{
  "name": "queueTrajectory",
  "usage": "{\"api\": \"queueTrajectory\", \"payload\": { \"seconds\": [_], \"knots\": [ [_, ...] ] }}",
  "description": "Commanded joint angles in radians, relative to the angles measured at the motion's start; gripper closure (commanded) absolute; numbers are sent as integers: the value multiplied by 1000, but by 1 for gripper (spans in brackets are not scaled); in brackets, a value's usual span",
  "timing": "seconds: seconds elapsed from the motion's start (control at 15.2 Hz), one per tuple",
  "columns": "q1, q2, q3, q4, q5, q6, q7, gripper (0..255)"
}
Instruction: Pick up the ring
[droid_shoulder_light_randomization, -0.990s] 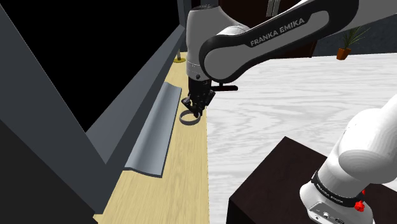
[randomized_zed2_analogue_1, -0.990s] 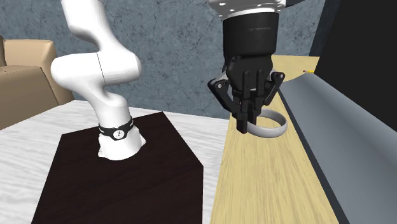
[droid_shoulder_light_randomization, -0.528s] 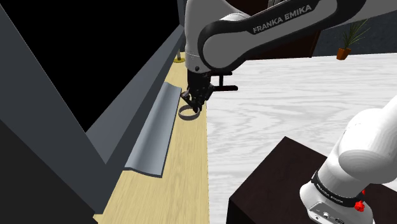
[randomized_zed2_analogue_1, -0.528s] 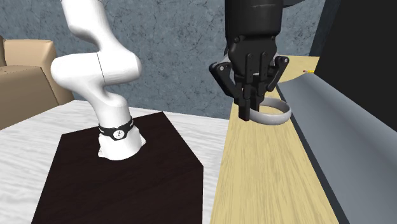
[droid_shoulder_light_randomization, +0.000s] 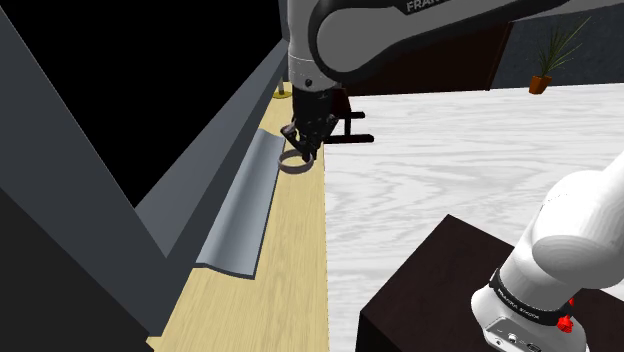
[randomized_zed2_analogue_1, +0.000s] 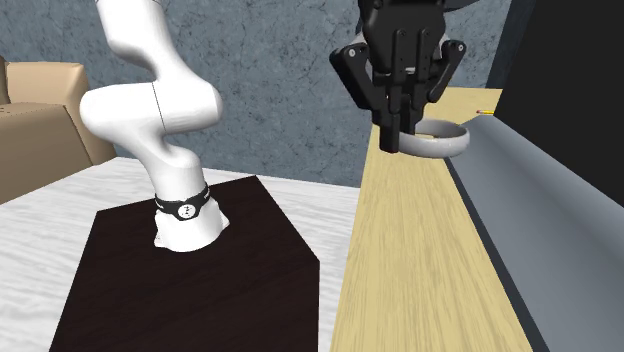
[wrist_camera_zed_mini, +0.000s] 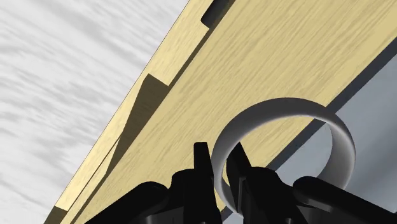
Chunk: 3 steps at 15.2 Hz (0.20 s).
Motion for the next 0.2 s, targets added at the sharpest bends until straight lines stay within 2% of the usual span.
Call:
{"api": "queueTrajectory", "payload": {
  "seconds": [0.0,0.13],
  "knots": [
    [-1,-1,-2,25,-1,-27,-1,255],
    [-1,-1,-3,27,-1,-29,-1,255]
  ]
}}
